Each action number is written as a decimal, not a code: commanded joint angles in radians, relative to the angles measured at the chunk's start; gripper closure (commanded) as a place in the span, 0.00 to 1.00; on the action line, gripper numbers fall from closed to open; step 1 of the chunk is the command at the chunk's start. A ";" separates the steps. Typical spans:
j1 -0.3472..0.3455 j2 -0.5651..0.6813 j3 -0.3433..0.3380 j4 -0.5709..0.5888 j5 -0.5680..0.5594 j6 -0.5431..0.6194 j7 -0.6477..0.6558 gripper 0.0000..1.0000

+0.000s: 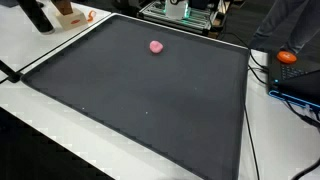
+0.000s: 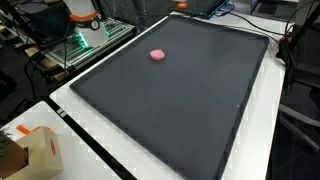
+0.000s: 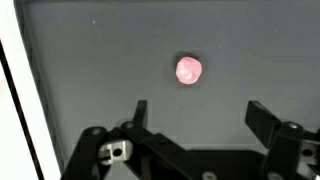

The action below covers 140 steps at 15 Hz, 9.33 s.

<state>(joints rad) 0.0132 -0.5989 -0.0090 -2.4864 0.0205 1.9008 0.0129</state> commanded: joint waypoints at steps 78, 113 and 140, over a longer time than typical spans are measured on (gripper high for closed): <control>0.178 0.967 0.123 0.366 -0.338 0.128 0.087 0.00; -0.115 0.676 -0.057 -0.124 0.940 0.643 0.205 0.00; -0.026 0.521 -0.002 -0.153 0.475 0.577 0.253 0.00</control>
<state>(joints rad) -0.0276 -0.0098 -0.0266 -2.6291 0.6361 2.5414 0.2347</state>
